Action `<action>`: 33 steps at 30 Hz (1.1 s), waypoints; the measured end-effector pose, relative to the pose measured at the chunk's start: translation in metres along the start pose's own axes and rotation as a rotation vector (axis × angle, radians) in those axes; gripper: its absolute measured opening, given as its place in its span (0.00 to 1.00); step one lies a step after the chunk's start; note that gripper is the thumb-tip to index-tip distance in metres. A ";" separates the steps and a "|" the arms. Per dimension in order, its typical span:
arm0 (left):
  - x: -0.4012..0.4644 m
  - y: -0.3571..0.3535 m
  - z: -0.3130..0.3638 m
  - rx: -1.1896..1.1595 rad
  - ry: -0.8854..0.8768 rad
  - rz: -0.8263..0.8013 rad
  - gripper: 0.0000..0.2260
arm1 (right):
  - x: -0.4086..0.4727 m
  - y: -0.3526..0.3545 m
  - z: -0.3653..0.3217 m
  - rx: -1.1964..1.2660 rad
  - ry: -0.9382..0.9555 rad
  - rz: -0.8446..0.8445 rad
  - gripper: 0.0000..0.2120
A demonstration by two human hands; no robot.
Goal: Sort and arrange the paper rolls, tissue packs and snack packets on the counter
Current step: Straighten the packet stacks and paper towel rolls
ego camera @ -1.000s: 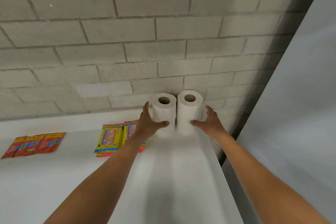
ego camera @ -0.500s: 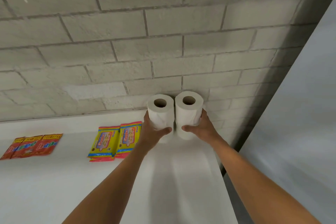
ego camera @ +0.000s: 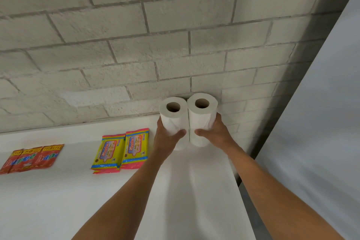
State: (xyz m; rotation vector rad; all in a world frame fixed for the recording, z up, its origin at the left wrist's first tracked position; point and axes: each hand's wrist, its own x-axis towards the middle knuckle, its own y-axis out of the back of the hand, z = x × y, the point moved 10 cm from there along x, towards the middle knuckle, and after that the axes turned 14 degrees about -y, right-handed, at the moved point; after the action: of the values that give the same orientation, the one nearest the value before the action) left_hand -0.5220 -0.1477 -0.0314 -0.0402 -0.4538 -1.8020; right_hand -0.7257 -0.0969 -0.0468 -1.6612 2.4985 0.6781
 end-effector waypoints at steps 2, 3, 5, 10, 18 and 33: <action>0.000 -0.005 0.002 -0.005 -0.010 -0.014 0.36 | 0.000 0.004 0.001 -0.003 0.003 0.006 0.44; 0.001 -0.007 0.002 -0.010 -0.010 -0.019 0.36 | 0.000 0.006 0.001 -0.002 0.003 0.007 0.45; 0.001 -0.011 0.002 -0.012 -0.005 -0.025 0.36 | 0.002 0.010 0.003 0.000 -0.002 0.009 0.45; 0.002 -0.023 0.000 0.015 -0.001 -0.035 0.38 | 0.003 0.022 0.007 -0.015 -0.013 0.019 0.44; 0.004 -0.034 0.002 0.037 0.009 -0.045 0.39 | 0.007 0.035 0.011 -0.059 -0.031 0.024 0.43; 0.002 -0.036 0.009 0.006 0.016 -0.068 0.38 | 0.002 0.040 0.015 -0.054 -0.130 -0.110 0.48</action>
State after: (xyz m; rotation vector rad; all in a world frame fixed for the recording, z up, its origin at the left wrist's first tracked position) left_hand -0.5587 -0.1393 -0.0329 -0.0065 -0.4534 -1.8661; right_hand -0.7652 -0.0801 -0.0480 -1.6983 2.3013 0.8196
